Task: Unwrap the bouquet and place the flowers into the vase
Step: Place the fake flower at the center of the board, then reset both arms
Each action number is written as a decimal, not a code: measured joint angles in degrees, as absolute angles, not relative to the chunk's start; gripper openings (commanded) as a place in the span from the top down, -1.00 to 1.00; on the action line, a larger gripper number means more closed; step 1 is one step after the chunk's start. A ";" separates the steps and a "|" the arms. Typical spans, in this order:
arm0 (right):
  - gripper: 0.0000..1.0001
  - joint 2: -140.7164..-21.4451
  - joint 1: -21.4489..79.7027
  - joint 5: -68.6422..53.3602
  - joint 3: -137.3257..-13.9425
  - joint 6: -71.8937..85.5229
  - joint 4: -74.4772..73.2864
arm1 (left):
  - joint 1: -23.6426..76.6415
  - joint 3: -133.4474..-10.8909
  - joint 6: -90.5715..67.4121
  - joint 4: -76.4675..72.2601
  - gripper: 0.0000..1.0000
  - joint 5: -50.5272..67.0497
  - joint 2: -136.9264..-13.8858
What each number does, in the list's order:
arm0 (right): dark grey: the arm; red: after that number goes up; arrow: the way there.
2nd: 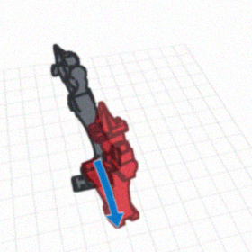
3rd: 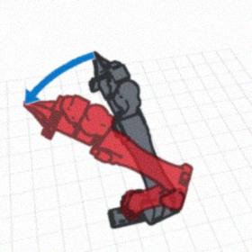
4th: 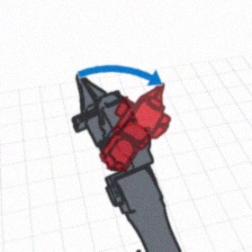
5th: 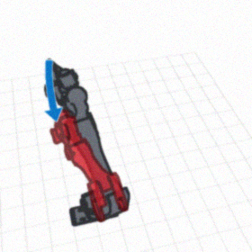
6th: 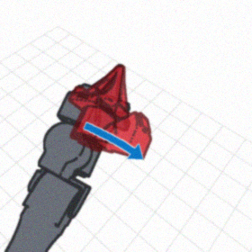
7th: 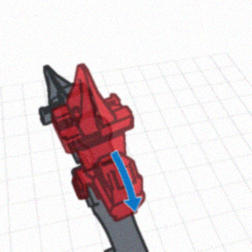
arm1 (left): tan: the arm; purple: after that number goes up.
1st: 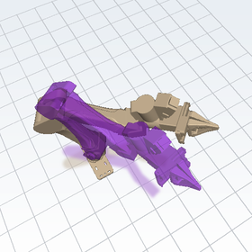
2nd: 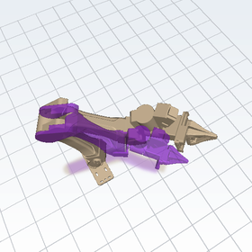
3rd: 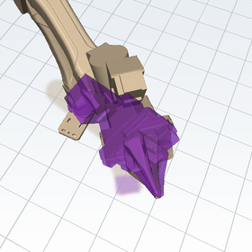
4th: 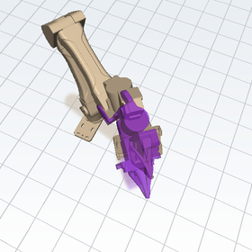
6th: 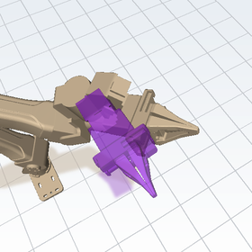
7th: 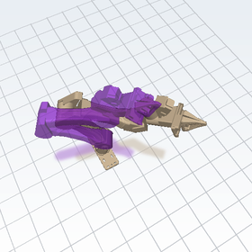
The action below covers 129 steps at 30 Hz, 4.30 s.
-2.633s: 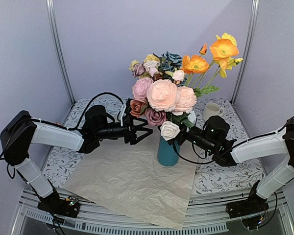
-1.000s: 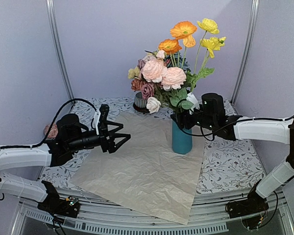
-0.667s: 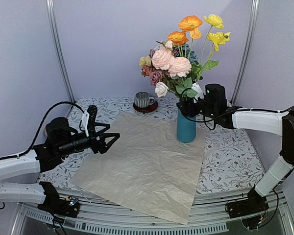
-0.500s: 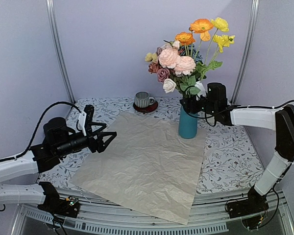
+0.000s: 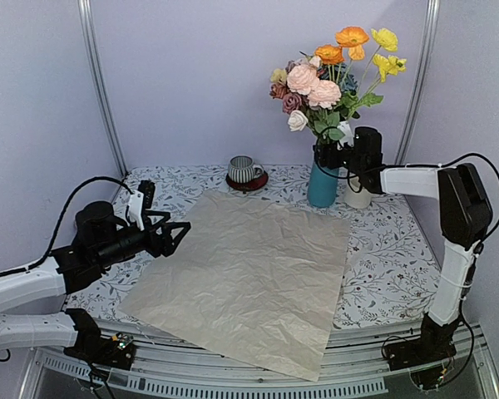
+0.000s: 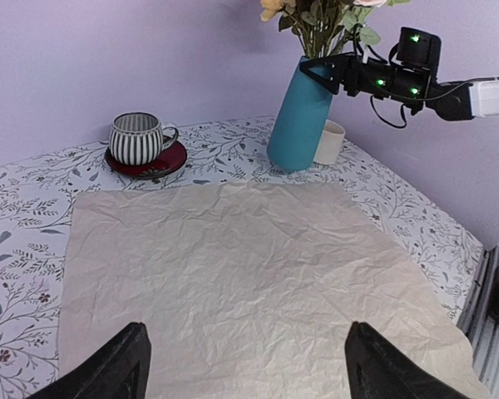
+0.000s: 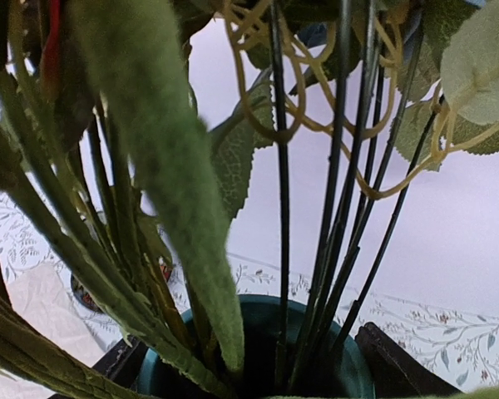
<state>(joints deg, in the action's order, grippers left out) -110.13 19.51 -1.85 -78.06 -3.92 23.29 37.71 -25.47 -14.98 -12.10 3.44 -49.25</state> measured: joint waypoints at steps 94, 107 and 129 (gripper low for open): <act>-0.98 -63.48 19.44 5.21 -26.85 -0.10 34.79 | 30.68 -22.06 -14.92 -12.10 -0.96 -14.87 -46.11; -0.98 -71.24 11.22 7.64 -7.81 -8.86 58.35 | 18.20 -8.54 -1.52 -34.85 -0.96 -24.53 -48.36; -0.98 -87.53 0.38 -1.02 -11.94 -4.97 75.09 | 2.17 -14.83 -2.09 -59.13 -0.95 -7.73 -77.06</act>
<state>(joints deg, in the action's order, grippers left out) -87.53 0.38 -1.02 -11.94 -4.97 75.09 2.17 -14.83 -2.09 -59.13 -7.73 -77.06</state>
